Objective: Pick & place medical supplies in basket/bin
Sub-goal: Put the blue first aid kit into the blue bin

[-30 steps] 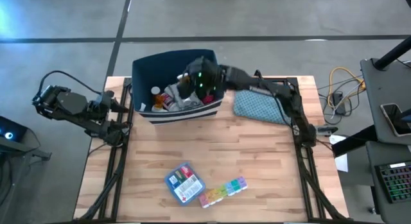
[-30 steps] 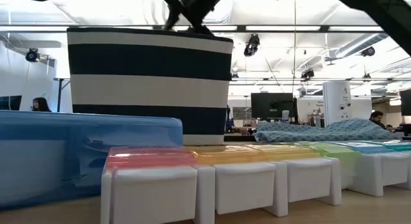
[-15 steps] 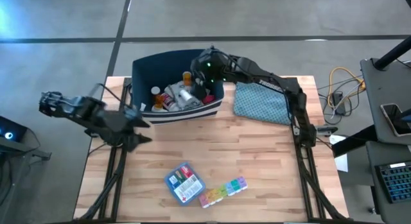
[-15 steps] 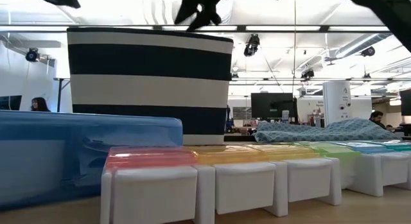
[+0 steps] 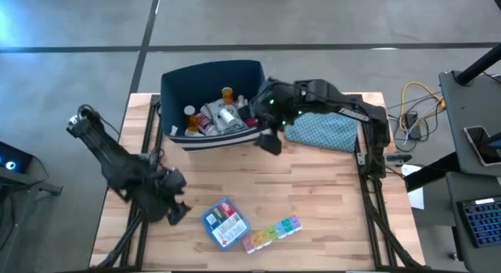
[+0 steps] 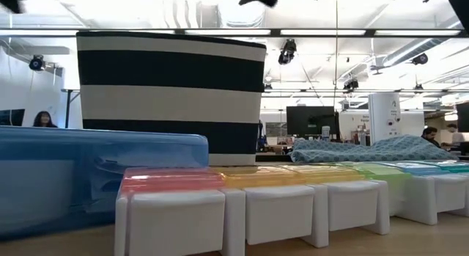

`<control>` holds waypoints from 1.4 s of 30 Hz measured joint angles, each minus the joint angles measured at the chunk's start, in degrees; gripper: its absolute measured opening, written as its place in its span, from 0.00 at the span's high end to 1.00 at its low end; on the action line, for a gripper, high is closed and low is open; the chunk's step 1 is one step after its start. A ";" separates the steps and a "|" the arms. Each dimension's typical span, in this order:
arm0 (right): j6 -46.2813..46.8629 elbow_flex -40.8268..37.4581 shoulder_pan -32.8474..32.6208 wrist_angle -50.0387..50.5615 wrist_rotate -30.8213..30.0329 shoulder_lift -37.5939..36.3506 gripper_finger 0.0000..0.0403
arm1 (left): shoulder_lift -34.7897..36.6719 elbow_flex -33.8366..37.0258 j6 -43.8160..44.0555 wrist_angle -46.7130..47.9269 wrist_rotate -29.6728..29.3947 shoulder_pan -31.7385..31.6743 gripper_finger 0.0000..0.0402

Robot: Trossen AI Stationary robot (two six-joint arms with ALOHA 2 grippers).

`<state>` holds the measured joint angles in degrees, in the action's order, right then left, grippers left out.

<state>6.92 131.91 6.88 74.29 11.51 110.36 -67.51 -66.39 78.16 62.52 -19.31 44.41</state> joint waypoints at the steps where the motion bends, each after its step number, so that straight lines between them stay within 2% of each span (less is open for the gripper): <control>1: 0.86 -1.32 -0.48 0.86 1.09 0.07 0.27 | -1.51 0.02 3.11 -0.12 -0.35 1.77 0.23; 6: 4.68 -10.82 -5.26 -2.57 2.09 0.16 0.28 | -8.22 0.13 18.31 -0.87 -5.18 9.29 0.23; 11: 15.68 -20.21 -9.68 -13.03 2.25 0.14 0.27 | -14.52 0.63 31.05 -5.98 -9.13 14.86 0.23; 19: 37.68 -34.94 -14.20 -36.41 2.94 0.14 0.27 | -22.28 3.15 42.23 -13.50 -11.25 20.66 0.23; 24: 46.66 -41.63 -15.96 -43.12 4.20 0.29 0.27 | -25.22 3.36 49.52 -14.32 -13.86 25.88 0.23; 27: 48.96 -45.32 -16.52 -46.38 4.16 0.37 0.27 | -26.10 5.16 50.75 -18.50 -13.72 27.89 0.23; 34: 53.51 -54.01 -16.64 -60.24 3.54 0.40 0.26 | -26.16 14.16 46.74 -39.17 -17.07 27.18 0.23; 37: 54.79 -57.03 -16.64 -65.11 3.54 0.40 0.26 | -26.16 17.43 48.65 -43.37 -17.26 27.12 0.23; 42: 54.44 -60.25 -16.64 -67.84 3.54 0.40 0.26 | -26.16 21.38 51.61 -49.36 -18.08 26.96 0.23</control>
<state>61.36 71.66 -9.76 6.45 15.05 110.76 -93.67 -45.01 129.78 13.16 -37.40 71.37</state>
